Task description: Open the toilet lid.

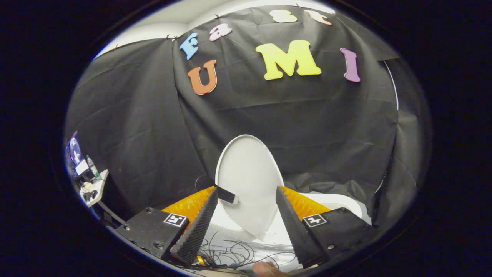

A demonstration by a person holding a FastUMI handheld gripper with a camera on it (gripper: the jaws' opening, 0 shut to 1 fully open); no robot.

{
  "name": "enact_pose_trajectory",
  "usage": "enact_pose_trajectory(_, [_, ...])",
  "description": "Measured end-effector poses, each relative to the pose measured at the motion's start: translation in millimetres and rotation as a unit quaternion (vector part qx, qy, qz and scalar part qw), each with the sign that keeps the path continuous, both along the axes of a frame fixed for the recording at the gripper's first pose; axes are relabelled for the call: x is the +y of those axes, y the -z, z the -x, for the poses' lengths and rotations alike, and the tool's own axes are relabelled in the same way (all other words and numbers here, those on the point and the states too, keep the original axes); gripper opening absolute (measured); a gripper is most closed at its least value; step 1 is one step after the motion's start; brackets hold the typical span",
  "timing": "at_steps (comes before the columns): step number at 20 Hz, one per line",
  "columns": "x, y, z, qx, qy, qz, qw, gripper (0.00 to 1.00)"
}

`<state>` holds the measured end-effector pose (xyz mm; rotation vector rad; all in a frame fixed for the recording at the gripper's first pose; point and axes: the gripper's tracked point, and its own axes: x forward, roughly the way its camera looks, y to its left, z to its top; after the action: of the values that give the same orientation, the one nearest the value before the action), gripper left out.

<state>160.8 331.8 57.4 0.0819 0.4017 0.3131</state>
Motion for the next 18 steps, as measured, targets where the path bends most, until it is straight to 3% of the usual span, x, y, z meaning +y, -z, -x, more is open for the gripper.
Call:
enact_pose_trajectory(11, [-177.9, 36.7, 64.4, -0.042, 0.101, 0.04, 0.993, 0.95])
enact_pose_trajectory(18, [-257.7, 62.9, 106.3, -0.065, 0.148, 0.054, 0.985, 0.95])
